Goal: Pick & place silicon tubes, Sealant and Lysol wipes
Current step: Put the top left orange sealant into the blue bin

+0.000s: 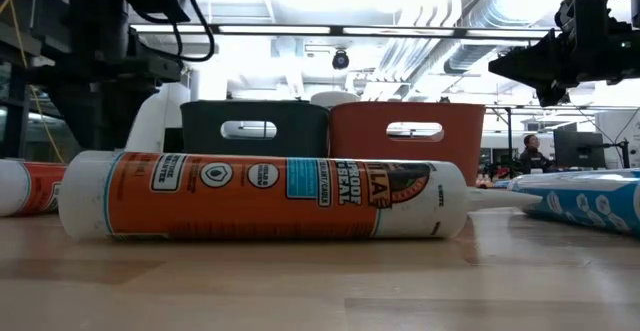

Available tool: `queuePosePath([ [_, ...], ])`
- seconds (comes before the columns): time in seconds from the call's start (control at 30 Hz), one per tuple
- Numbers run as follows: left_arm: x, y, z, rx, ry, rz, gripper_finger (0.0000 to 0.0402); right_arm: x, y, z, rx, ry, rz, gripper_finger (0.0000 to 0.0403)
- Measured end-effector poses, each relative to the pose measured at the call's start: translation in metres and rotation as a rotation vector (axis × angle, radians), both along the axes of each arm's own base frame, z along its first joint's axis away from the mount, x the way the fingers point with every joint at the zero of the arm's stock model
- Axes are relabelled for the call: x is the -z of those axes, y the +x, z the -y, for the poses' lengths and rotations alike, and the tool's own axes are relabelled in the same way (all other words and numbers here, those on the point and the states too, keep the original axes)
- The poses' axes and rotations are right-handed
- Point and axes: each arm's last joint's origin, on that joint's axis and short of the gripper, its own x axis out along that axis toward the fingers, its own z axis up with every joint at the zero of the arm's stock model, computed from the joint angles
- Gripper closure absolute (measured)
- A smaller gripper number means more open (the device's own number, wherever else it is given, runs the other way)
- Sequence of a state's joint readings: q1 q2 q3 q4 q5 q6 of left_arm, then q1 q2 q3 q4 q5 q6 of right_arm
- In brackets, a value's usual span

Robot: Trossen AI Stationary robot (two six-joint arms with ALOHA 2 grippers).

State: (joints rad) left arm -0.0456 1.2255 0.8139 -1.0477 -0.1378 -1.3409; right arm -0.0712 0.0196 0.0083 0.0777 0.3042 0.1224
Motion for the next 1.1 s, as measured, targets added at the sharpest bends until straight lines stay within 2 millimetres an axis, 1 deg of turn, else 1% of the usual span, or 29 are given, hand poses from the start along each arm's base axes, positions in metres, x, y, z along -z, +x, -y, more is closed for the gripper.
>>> queuePosePath([
  [0.23,0.002,0.0,0.0,-0.028,0.012,0.01,0.0162,0.0,0.0,0.0,0.0,0.0,0.001,0.0391],
  [0.37,0.012,-0.005,-0.001,-0.08,0.007,-0.012,0.0162,0.0,0.0,0.0,0.0,0.0,0.0,0.0391],
  [0.53,0.026,-0.005,0.0,-0.076,-0.013,0.026,0.0162,0.0,0.0,0.0,0.0,0.0,0.0,0.0391],
  [0.8,0.046,-0.011,0.0,-0.078,-0.027,-0.005,0.0162,0.0,0.0,0.0,0.0,0.0,0.0,0.0391],
  [1.1,0.052,-0.011,0.0,-0.075,-0.033,-0.02,0.0162,0.0,0.0,0.0,0.0,0.0,0.0,0.0391],
])
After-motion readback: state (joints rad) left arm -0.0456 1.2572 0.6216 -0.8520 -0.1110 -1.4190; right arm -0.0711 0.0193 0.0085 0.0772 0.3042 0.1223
